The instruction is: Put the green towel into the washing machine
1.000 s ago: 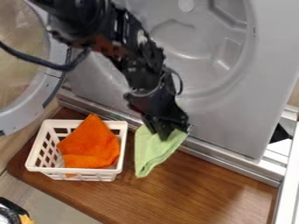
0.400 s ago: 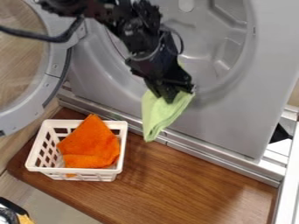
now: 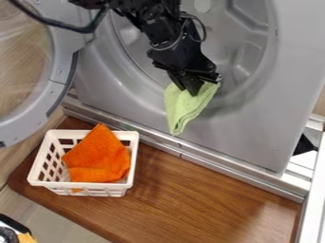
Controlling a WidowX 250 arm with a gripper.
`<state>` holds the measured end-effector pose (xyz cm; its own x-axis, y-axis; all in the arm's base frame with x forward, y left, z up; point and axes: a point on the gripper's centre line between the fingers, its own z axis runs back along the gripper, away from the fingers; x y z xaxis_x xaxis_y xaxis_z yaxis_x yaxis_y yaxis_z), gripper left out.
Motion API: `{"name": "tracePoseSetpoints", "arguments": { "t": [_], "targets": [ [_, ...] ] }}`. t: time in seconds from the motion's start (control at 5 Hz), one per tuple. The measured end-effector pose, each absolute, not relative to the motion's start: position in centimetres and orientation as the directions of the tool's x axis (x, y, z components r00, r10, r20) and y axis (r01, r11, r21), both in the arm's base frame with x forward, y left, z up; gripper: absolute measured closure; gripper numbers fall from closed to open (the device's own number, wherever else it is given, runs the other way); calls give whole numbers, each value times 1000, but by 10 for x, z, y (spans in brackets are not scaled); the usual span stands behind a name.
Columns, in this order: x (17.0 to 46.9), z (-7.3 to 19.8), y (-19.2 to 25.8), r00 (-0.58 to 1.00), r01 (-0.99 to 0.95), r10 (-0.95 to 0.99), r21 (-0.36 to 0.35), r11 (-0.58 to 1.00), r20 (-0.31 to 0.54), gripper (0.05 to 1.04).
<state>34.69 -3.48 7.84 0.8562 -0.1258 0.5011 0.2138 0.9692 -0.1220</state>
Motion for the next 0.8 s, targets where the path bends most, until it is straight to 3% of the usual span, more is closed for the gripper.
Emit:
{"name": "tracePoseSetpoints", "arguments": {
  "t": [0.6, 0.8],
  "targets": [
    [386, 69, -43, 863, 195, -105, -134, 972, 495, 959],
    [387, 64, -48, 873, 207, -125, -128, 970, 471, 766]
  ]
}}
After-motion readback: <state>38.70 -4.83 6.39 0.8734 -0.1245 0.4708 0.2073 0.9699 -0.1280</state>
